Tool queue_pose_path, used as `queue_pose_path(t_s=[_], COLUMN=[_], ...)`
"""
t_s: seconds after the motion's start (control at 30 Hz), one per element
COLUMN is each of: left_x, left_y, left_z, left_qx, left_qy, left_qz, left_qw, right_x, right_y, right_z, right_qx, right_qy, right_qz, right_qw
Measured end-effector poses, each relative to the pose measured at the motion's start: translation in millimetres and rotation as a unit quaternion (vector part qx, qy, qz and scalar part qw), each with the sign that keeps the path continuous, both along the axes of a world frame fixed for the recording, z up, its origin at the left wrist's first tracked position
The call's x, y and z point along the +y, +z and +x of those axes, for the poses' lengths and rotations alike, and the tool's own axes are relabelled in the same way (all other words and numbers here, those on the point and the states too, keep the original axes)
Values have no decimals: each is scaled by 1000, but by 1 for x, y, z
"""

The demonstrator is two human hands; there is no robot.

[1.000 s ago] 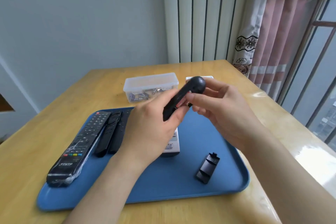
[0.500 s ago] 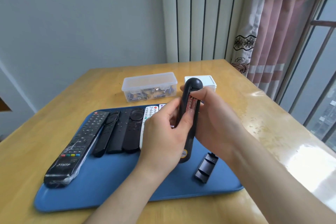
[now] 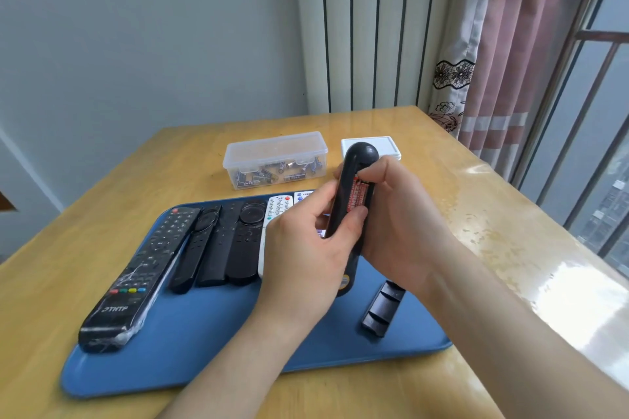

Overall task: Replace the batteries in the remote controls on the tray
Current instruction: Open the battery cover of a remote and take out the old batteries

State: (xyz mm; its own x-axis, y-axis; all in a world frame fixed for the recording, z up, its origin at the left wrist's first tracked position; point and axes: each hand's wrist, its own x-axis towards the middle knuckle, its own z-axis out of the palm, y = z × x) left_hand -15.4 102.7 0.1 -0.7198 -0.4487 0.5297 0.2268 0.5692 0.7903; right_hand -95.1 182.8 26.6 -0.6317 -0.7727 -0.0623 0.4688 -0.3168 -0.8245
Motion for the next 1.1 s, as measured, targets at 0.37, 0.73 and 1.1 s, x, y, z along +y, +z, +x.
queue_pose_path(t_s=[0.37, 0.73, 1.1], left_x=[-6, -2, -21], left_y=[-5, -4, 12], left_z=[-6, -2, -4], left_qx=[-51, 23, 51], left_qy=[39, 73, -54], left_qz=[-73, -150, 342], left_qw=[995, 986, 937], right_x=[-3, 3, 1], right_y=[-8, -3, -16], right_z=[-6, -4, -23], right_qx=[33, 77, 31], right_qy=[-46, 10, -40], right_qz=[34, 14, 23], right_qw=[998, 997, 998])
